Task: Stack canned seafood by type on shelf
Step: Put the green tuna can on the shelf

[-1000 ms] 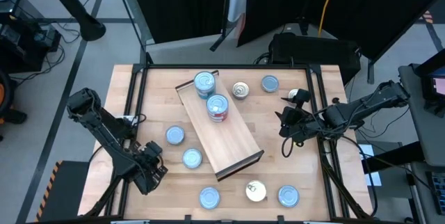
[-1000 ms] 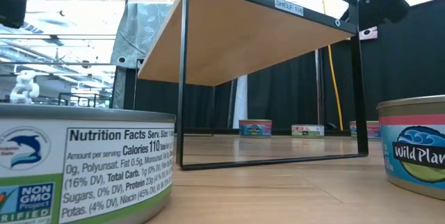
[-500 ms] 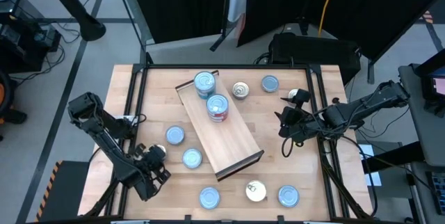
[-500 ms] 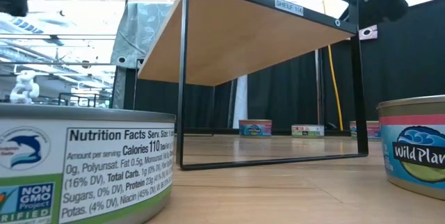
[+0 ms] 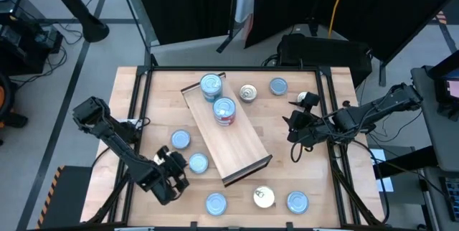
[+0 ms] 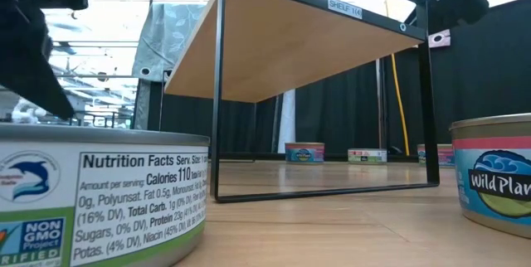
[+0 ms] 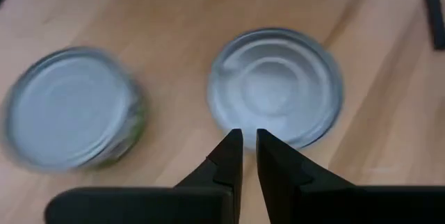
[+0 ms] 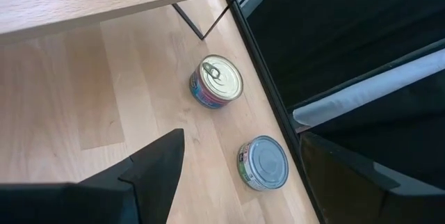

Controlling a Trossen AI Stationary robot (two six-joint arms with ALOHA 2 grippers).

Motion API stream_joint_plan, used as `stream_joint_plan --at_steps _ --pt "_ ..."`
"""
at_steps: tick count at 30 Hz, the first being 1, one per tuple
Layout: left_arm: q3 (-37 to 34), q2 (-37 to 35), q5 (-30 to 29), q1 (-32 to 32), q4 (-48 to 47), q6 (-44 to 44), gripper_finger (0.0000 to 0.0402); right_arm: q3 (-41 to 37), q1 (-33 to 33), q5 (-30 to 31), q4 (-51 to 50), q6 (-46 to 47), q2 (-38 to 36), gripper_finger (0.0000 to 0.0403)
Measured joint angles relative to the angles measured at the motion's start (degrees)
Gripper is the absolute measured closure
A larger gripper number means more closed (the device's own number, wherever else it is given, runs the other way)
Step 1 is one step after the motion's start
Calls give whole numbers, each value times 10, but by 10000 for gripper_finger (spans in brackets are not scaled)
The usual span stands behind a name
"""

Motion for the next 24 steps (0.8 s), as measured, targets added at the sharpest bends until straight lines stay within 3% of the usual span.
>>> stream_joint_plan --at_steps 8,19,24 --pt "3 57 26 18 43 11 357 0 0 0 0 0 0 126" --pt "3 60 55 -2 50 -26 357 0 0 0 -1 0 0 126" --pt "-3 67 107 -11 43 -36 357 0 0 0 -1 1 0 126"
